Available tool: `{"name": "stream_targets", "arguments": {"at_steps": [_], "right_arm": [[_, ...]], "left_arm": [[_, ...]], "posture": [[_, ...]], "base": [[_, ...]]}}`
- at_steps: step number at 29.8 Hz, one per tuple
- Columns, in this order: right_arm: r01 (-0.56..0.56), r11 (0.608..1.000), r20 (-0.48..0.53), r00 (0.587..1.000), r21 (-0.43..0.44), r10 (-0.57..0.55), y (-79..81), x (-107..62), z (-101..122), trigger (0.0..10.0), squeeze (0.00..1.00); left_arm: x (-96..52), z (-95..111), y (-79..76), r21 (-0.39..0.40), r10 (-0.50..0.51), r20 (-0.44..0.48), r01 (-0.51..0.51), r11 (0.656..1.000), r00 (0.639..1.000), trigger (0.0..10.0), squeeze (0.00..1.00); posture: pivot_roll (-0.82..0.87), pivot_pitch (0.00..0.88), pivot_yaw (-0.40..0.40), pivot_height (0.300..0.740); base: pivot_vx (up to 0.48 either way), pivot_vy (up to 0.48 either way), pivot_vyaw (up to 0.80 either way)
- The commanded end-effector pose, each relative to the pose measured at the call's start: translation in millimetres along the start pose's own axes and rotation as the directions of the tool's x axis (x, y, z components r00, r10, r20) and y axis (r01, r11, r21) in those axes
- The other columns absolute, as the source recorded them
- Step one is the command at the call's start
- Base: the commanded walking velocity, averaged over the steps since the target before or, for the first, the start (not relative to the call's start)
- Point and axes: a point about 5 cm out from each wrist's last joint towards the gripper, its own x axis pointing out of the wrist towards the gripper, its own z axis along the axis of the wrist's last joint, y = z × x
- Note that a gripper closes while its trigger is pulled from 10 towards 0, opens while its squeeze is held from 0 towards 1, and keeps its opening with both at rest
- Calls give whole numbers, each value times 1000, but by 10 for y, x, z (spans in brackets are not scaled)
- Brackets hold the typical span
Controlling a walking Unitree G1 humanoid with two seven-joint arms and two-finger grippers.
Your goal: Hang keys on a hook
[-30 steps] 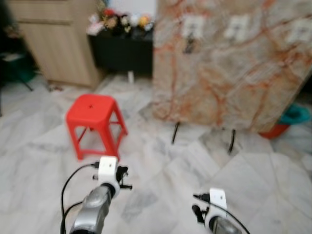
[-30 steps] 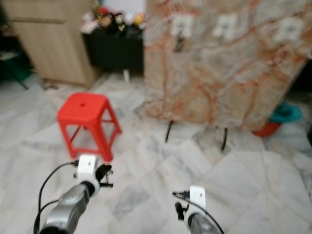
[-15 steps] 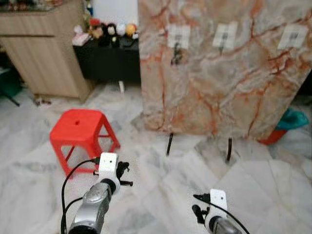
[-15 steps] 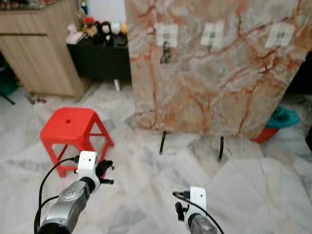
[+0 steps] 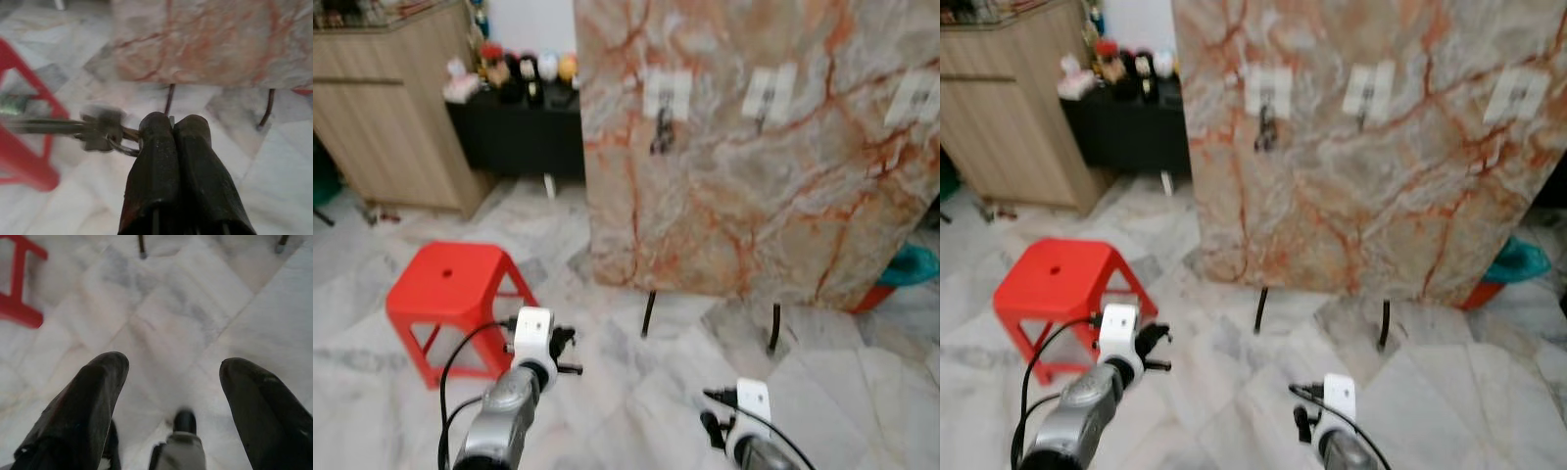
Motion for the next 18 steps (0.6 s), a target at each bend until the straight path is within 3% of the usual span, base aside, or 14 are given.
{"name": "stream_targets", "arguments": {"at_steps": [1,18], "right_arm": [[23,1000,-3,1000,-7,-23,-87,-12,-4,10000,0],[20,1000,-2,1000,0,-20,-87,-12,-7,10000,0]], "left_arm": [[22,19,-71,3,-23,2,23,1000,1000,10000,0],[27,39,-67,-1,-28,6,28,1000,1000,10000,0]], "posture": [[-40,0,-37,740],[-48,0,-33,740]], "base": [[364,0,0],[373,0,0]]}}
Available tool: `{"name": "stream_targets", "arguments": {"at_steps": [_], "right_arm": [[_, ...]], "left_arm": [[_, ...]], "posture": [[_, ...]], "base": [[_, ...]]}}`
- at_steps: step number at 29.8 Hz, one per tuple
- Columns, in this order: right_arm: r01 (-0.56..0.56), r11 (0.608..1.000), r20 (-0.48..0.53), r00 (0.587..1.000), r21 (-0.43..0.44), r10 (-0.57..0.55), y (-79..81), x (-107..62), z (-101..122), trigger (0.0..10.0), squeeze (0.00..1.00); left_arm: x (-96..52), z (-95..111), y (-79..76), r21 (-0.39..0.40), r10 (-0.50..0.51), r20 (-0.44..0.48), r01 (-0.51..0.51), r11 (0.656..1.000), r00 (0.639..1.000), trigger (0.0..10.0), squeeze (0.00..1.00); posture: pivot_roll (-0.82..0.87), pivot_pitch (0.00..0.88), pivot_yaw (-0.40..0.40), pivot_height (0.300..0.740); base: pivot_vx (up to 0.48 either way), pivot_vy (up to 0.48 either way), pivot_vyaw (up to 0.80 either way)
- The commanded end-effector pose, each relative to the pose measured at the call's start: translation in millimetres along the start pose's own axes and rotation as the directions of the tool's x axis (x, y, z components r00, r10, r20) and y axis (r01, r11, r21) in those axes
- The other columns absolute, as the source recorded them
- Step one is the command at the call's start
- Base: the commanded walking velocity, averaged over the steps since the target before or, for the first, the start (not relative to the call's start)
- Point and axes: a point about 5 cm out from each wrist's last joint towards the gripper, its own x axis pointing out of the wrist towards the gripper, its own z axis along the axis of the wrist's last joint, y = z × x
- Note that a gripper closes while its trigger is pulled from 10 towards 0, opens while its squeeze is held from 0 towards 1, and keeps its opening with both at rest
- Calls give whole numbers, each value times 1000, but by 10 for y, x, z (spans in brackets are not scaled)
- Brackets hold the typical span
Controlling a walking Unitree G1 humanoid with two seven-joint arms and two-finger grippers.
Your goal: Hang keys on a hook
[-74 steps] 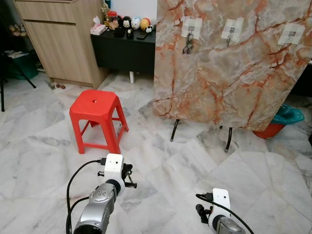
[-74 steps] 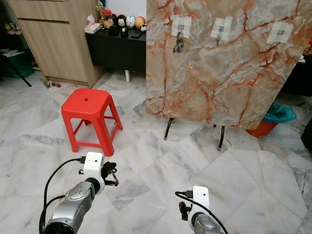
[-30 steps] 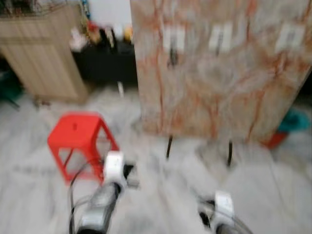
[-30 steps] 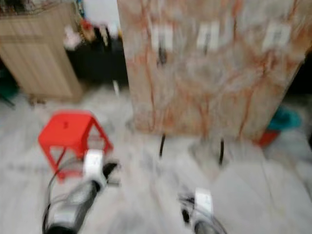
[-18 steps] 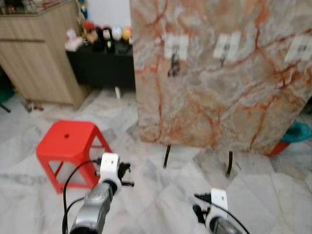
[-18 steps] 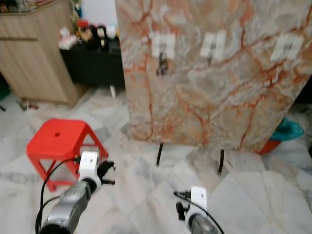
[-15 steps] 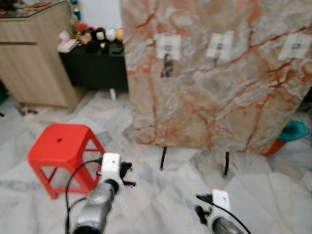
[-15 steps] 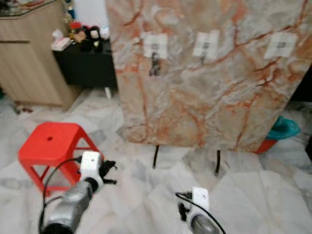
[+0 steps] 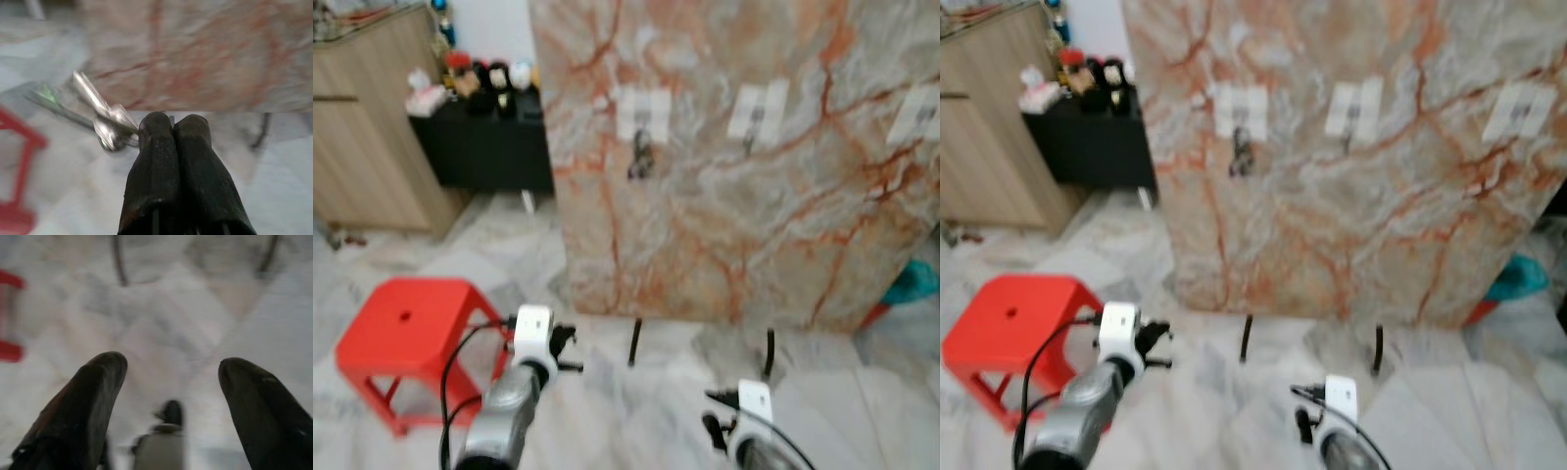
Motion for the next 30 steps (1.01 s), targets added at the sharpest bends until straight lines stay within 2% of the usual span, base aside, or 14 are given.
{"name": "stream_targets", "arguments": {"at_steps": [1,7,16,19,30], "right_arm": [[-17,1000,18,1000,-3,17,78,15,58,10000,0],[-20,1000,17,1000,-7,20,75,14,53,10000,0],[-22,1000,13,1000,-9,22,69,9,27,10000,0],[-21,1000,11,1000,-9,21,70,9,19,10000,0],[-19,1000,13,1000,-2,19,75,6,0,10000,0]], "left_arm": [[-11,39,98,14,24,3,-24,1000,1000,10000,0],[-18,41,112,20,34,11,-34,999,999,10000,0],[-21,27,106,38,22,7,-22,999,1000,10000,0],[-25,20,97,65,9,5,-9,998,1000,10000,0],[-22,9,76,66,-2,2,2,998,1000,10000,0]], "posture": [[-48,0,-33,740],[-42,0,-36,740],[-43,0,-30,740],[-45,0,-25,740],[-41,0,-17,740]], "base": [[379,0,0],[369,0,0],[0,0,0],[0,-355,0],[0,-458,0]]}}
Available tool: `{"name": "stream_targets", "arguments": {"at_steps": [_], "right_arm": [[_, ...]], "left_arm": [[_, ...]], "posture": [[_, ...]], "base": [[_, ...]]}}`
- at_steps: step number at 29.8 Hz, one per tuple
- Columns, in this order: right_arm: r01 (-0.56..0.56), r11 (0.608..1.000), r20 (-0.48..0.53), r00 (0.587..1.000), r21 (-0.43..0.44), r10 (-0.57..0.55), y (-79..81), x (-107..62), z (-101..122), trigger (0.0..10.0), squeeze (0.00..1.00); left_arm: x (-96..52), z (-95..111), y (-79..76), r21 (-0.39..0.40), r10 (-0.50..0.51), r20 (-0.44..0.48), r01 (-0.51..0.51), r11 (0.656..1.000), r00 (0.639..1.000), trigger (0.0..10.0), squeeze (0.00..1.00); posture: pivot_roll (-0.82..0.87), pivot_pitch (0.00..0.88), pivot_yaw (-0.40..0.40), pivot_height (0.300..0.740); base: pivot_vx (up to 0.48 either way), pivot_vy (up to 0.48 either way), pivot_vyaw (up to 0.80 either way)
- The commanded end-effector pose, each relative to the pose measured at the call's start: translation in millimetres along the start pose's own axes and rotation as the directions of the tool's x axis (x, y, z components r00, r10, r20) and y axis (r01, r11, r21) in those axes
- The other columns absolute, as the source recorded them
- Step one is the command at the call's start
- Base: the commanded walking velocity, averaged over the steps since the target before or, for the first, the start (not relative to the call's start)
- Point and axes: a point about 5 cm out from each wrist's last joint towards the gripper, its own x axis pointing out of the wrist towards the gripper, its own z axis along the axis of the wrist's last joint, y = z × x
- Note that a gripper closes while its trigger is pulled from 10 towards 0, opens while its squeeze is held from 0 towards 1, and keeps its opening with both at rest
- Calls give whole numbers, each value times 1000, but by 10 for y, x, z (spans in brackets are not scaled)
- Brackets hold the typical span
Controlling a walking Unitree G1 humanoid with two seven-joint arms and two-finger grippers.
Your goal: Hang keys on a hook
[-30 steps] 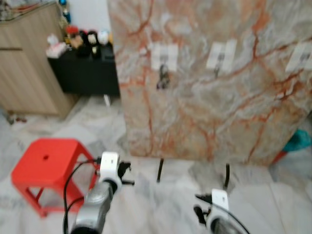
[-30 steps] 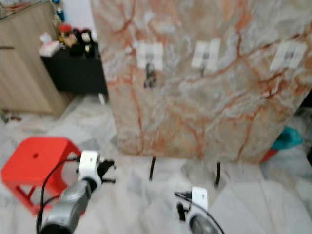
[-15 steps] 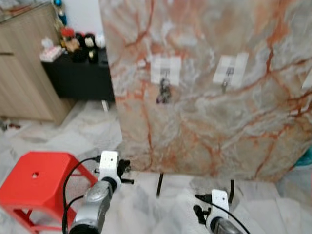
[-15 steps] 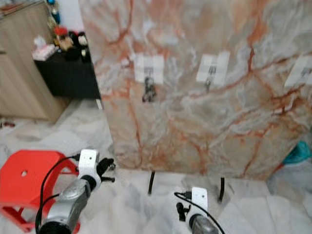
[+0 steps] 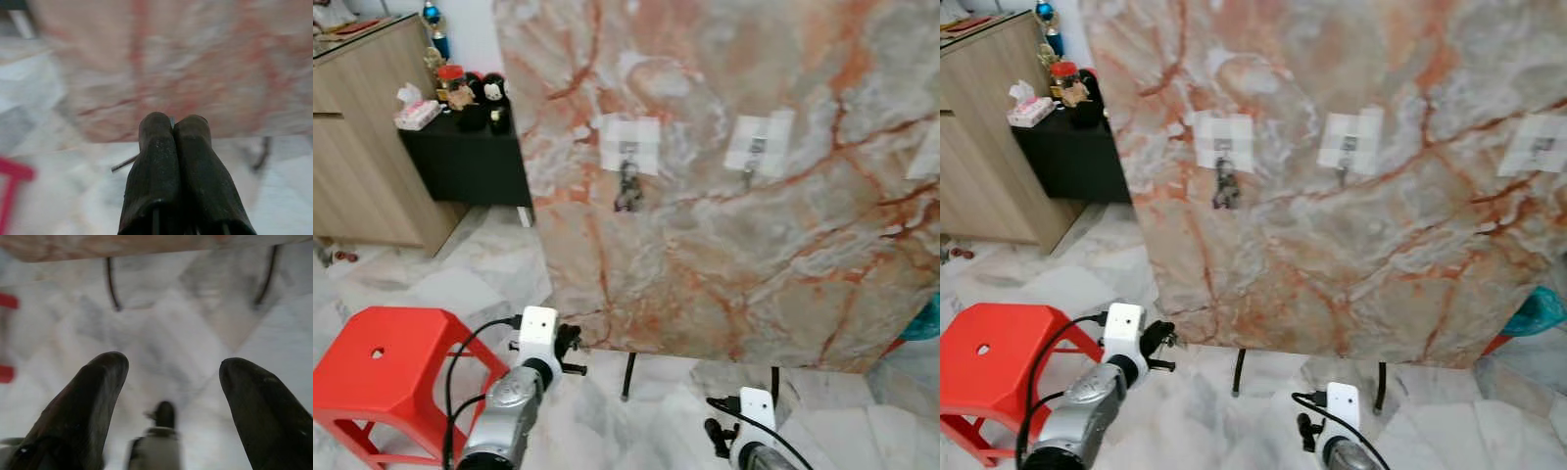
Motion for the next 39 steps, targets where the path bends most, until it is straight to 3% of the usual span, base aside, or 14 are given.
{"name": "stream_targets", "arguments": {"at_steps": [1,31,39], "right_arm": [[-4,1000,10,1000,8,4,23,3,12,10000,0],[-4,1000,10,1000,8,4,23,3,11,10000,0],[12,999,25,1000,42,-13,30,11,64,10000,0]], "left_arm": [[-16,-3,62,37,13,-1,-13,999,1000,10000,0],[-16,-5,60,38,11,0,-11,999,1000,10000,0],[-7,64,76,53,14,12,-15,999,1000,10000,0]], "posture": [[-41,0,-17,740],[-41,0,-17,740],[-44,0,-23,740]], "base": [[0,-458,0],[0,-458,0],[0,-457,0]]}}
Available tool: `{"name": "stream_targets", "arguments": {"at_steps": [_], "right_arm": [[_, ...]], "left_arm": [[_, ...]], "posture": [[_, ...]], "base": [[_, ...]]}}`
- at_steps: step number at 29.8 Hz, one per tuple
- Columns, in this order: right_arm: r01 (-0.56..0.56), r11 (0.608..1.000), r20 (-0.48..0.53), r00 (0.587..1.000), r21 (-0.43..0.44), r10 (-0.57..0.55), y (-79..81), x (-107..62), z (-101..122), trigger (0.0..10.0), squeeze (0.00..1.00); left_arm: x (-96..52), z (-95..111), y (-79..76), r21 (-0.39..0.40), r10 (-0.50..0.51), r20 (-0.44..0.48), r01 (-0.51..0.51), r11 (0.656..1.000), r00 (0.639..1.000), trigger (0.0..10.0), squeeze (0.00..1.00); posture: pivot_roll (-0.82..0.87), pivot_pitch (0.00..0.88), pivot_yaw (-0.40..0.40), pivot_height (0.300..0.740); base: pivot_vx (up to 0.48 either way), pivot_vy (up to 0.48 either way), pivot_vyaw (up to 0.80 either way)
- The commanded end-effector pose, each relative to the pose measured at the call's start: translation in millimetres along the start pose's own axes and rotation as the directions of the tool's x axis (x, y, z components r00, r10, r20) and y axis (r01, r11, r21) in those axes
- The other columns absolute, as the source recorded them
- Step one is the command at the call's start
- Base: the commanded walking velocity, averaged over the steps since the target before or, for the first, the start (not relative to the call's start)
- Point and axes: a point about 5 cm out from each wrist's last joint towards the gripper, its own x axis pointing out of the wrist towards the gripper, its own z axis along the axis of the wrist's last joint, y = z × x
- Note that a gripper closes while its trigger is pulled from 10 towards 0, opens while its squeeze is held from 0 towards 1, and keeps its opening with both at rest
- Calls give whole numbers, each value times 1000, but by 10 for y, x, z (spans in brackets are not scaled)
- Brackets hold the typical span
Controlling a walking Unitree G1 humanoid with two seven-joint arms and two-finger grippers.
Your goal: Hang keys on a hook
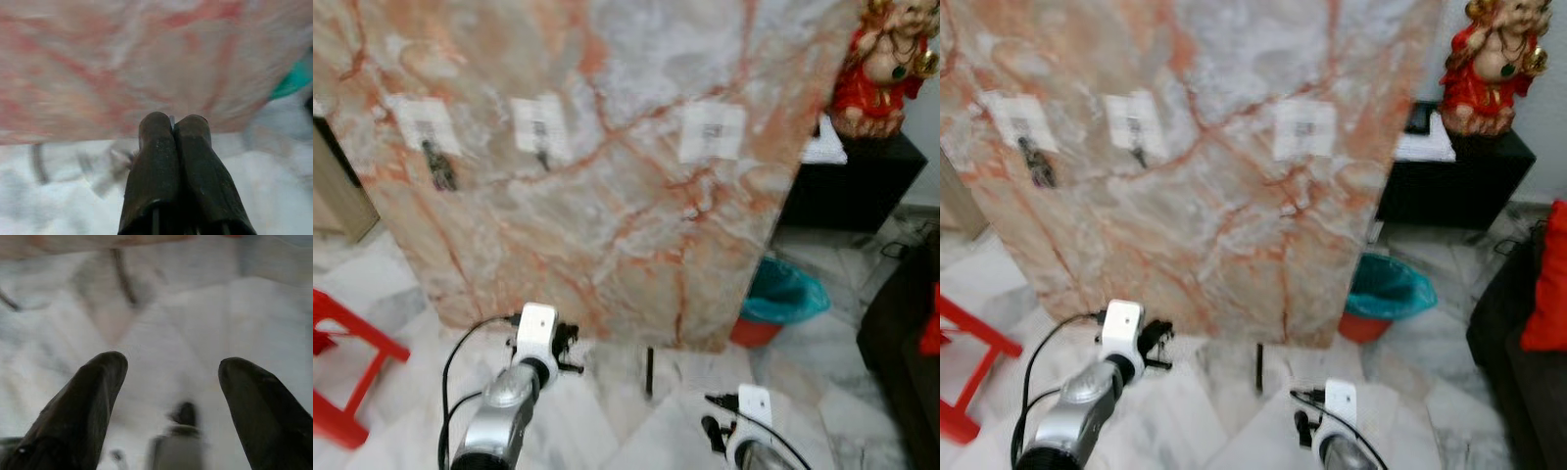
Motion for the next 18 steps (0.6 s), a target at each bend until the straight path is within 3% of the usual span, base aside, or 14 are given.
{"name": "stream_targets", "arguments": {"at_steps": [1,5,18], "right_arm": [[0,1000,27,1000,11,0,23,11,80,10000,0],[0,1000,26,1000,9,0,20,11,83,10000,0],[0,1000,25,1000,8,0,18,9,70,10000,0]], "left_arm": [[0,24,24,16,4,0,-4,1000,1000,10000,0],[1,28,22,22,2,1,-2,1000,1000,10000,0],[-23,82,-4,40,-33,30,32,999,999,10000,0]], "posture": [[-44,0,-23,740],[-42,0,-28,740],[-36,0,-28,740]], "base": [[0,-458,0],[0,-413,0],[0,0,0]]}}
